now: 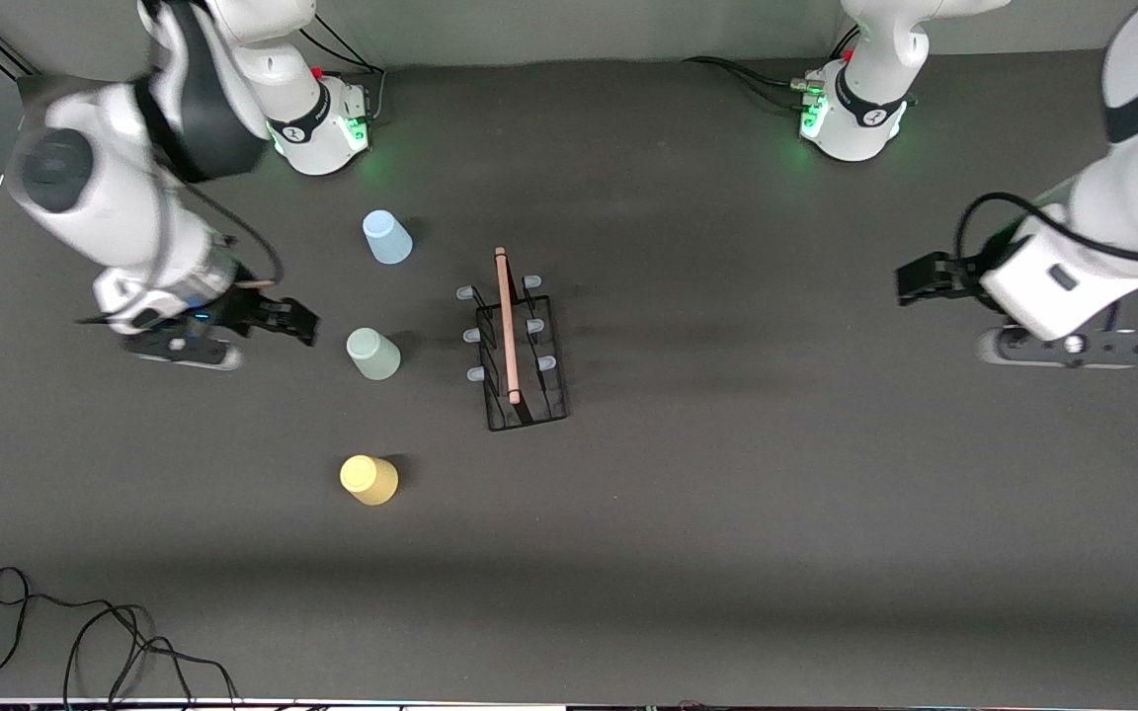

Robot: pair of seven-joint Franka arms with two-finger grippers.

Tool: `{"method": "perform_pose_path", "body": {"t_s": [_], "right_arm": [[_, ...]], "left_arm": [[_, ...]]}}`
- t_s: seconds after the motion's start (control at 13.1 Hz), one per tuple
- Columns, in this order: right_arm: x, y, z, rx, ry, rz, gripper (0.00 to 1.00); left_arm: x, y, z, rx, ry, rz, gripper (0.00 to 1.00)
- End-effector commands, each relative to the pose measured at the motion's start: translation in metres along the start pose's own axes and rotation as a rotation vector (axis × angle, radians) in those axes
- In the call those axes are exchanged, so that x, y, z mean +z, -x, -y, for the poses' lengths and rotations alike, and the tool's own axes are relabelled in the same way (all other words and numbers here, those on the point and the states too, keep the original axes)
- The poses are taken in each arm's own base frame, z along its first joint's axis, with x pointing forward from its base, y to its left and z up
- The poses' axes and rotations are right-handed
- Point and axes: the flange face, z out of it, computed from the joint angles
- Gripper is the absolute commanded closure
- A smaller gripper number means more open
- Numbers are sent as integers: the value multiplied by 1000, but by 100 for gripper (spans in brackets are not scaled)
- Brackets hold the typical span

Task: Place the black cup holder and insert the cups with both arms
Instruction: 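Release the rack and raise the left gripper while the right gripper reaches, then grasp the pale green cup with the right gripper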

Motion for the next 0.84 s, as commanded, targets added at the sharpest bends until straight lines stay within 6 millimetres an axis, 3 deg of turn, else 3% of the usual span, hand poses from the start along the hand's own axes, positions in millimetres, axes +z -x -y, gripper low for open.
{"method": "perform_pose_path", "body": {"t_s": [0.0, 0.15, 0.3, 0.46, 0.76], "right_arm": [[52, 28, -1, 28, -18, -17, 0], [89, 34, -3, 25, -8, 2, 0], [120, 45, -3, 17, -6, 3, 0], [152, 53, -8, 17, -10, -7, 0], [219, 79, -13, 1, -34, -57, 0]], "left_arm": [[16, 42, 13, -24, -35, -40, 0], [23, 54, 34, -68, -43, -40, 0], [23, 52, 61, -73, -31, -39, 0], [17, 51, 76, -44, -34, -59, 0], [-1, 52, 81, -45, -35, -81, 0]]}}
